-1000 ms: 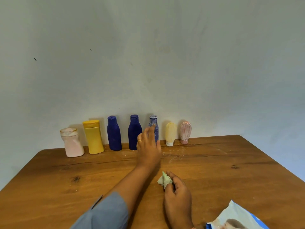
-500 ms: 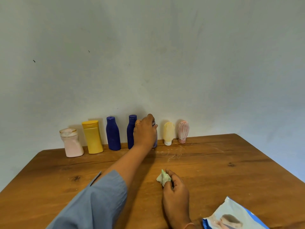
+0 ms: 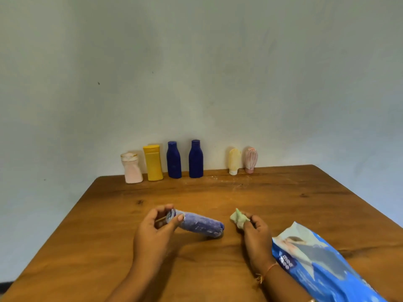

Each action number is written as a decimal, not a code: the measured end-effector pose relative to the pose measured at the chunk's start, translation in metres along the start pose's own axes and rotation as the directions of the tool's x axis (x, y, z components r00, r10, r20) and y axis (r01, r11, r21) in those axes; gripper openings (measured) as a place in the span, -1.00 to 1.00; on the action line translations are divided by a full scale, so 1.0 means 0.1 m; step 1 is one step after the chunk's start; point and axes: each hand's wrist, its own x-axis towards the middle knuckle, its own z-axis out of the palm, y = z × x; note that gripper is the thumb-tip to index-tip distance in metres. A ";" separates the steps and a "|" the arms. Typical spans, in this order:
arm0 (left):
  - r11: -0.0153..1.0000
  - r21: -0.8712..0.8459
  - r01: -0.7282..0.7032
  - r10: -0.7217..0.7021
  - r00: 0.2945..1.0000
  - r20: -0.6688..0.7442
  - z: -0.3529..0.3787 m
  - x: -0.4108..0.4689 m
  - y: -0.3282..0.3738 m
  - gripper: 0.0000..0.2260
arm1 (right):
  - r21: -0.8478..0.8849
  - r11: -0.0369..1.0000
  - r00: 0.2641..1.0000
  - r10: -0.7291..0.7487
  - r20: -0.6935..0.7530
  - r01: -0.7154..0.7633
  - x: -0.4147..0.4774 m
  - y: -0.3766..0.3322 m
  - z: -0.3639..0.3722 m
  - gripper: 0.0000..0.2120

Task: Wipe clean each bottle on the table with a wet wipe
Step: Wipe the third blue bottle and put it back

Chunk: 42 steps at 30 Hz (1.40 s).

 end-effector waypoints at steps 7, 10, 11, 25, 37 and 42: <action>0.951 -0.299 0.084 -0.072 0.996 0.053 -0.27 -0.79 -0.42 -0.69 | 0.148 0.983 0.992 0.116 -0.054 -0.107 -0.47 -0.06 -0.06 -0.71; 0.947 -0.310 0.088 -0.062 0.994 0.091 -0.32 -0.92 -0.46 -0.65 | 0.141 0.990 0.998 0.025 -0.050 -0.017 -0.76 -0.18 -0.02 -0.72; 0.947 -0.308 0.087 -0.059 0.993 0.100 -0.34 -0.95 -0.46 -0.63 | 0.119 0.992 0.999 -0.039 -0.034 0.043 -0.87 -0.23 -0.01 -0.72; 0.996 -0.089 0.021 -0.013 0.996 0.088 -0.49 -1.06 -0.47 -0.68 | -0.296 0.227 0.372 -0.523 0.767 0.928 -1.68 0.03 0.38 -0.48; 0.975 -0.194 0.109 -0.085 0.989 0.125 -0.47 -1.02 -0.45 -0.46 | -0.556 0.347 0.655 -0.434 0.618 0.755 -1.23 0.00 0.01 -0.46; 0.988 -0.112 0.104 -0.085 0.984 0.159 -0.48 -1.02 -0.43 -0.52 | -0.617 0.449 0.760 -0.309 0.572 0.646 -1.08 -0.11 -0.13 -0.45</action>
